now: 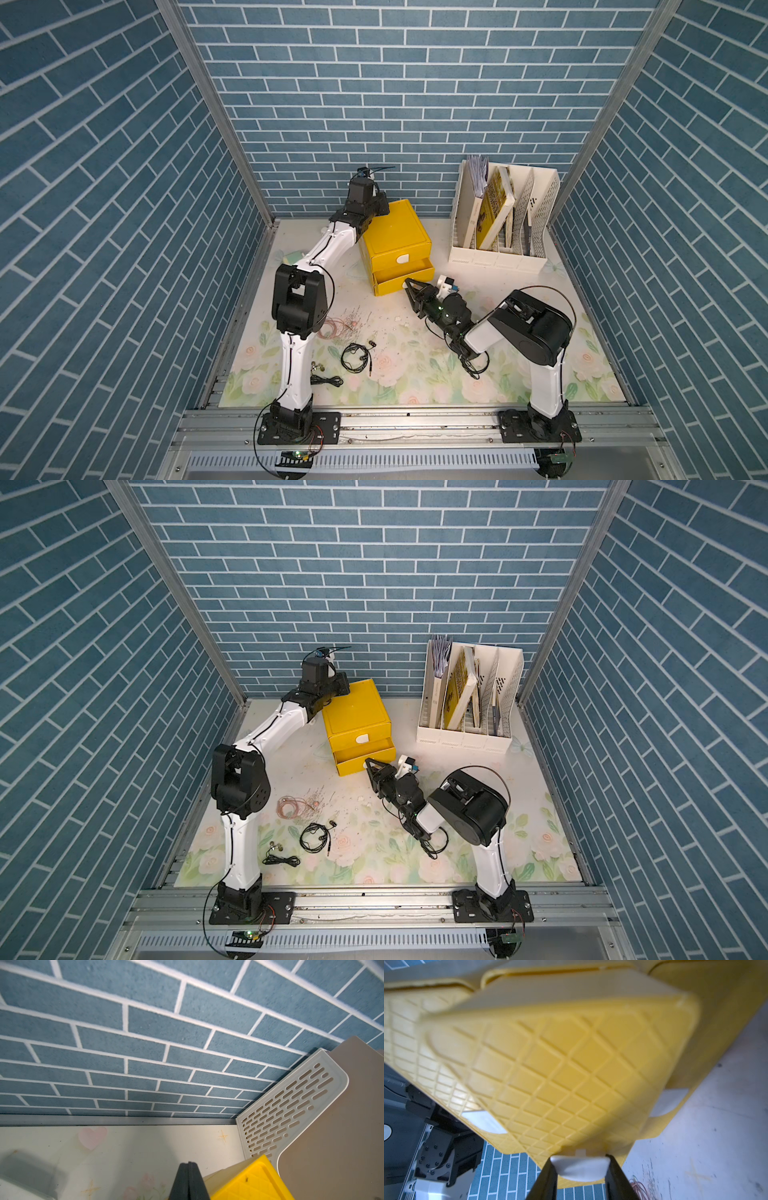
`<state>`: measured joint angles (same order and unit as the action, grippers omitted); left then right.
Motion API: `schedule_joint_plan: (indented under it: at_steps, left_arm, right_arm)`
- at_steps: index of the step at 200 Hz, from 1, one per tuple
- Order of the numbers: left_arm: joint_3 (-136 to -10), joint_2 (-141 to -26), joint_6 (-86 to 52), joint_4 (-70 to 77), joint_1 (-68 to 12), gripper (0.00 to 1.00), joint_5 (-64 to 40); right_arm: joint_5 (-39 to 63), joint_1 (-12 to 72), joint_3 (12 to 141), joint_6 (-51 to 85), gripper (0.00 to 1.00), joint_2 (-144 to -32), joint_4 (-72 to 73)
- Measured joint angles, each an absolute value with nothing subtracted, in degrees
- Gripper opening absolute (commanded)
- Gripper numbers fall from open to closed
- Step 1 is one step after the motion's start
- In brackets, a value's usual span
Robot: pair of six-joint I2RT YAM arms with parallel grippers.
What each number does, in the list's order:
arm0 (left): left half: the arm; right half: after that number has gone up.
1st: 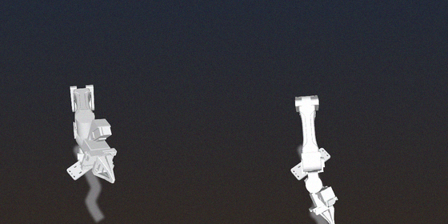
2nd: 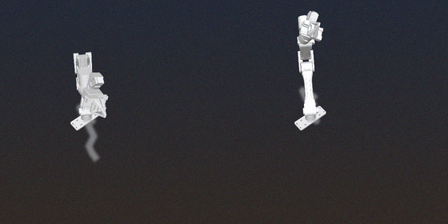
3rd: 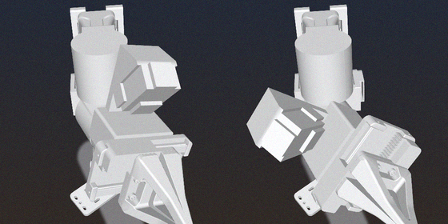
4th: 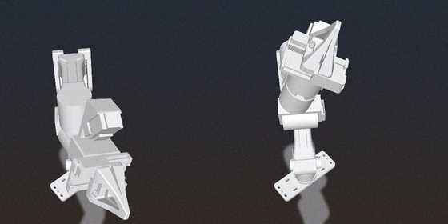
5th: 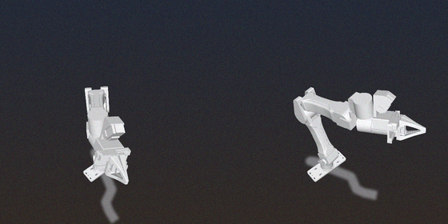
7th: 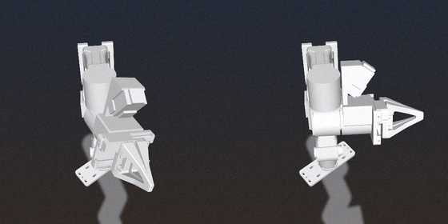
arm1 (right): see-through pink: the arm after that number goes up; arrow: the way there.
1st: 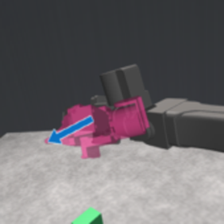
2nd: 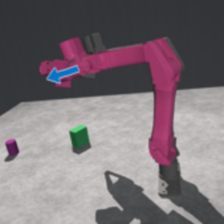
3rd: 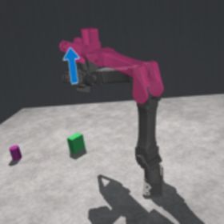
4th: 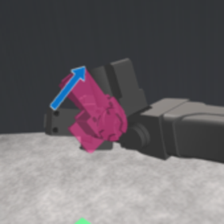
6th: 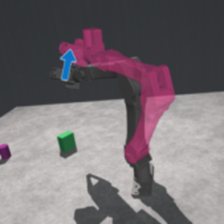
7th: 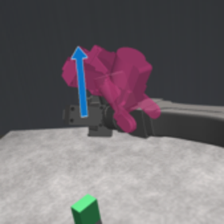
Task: Place the wired earphones into the drawer by color
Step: Open the drawer in the storage box.
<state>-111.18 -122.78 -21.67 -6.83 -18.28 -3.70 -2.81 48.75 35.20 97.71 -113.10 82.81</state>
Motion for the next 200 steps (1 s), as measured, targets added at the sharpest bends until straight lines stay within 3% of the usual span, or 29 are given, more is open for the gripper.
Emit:
schedule_joint_plan:
  at_steps: [112, 128, 140, 151, 165, 180, 200]
  left_arm:
    - [-111.2, -122.8, -22.1, -6.9, -18.3, 0.09, -3.7]
    - [-111.2, -122.7, -22.1, -6.9, -18.3, 0.09, -3.8]
    - [-111.2, -122.7, -22.1, -6.9, -18.3, 0.11, -4.0]
    - [-111.2, -122.7, -22.2, -6.8, -18.3, 0.15, -4.3]
    - [-111.2, -122.6, -22.3, -6.8, -18.3, 0.24, -4.8]
    - [-111.2, -122.3, -22.0, -6.9, -18.3, 0.43, -5.6]
    - [-111.0, -121.3, -22.5, -7.9, -18.3, 0.56, -6.8]
  right_arm:
    - [-7.7, 54.9, 24.9, 99.2, 0.18, -109.5, 89.3]
    - [-8.1, 55.3, 24.4, 99.2, 0.21, -109.3, 89.6]
    - [-8.4, 55.5, 24.1, 99.2, 0.3, -109.3, 89.8]
    - [-8.4, 55.6, 23.9, 99.2, 0.45, -109.3, 90.1]
    - [-8.1, 55.7, 23.7, 99.3, 0.56, -109.3, 90.1]
    - [-7.6, 56.2, 23.0, 99.7, 0.63, -109.3, 89.7]
    - [-7.3, 56.2, 22.4, 99.5, 0.7, -108.9, 88.6]
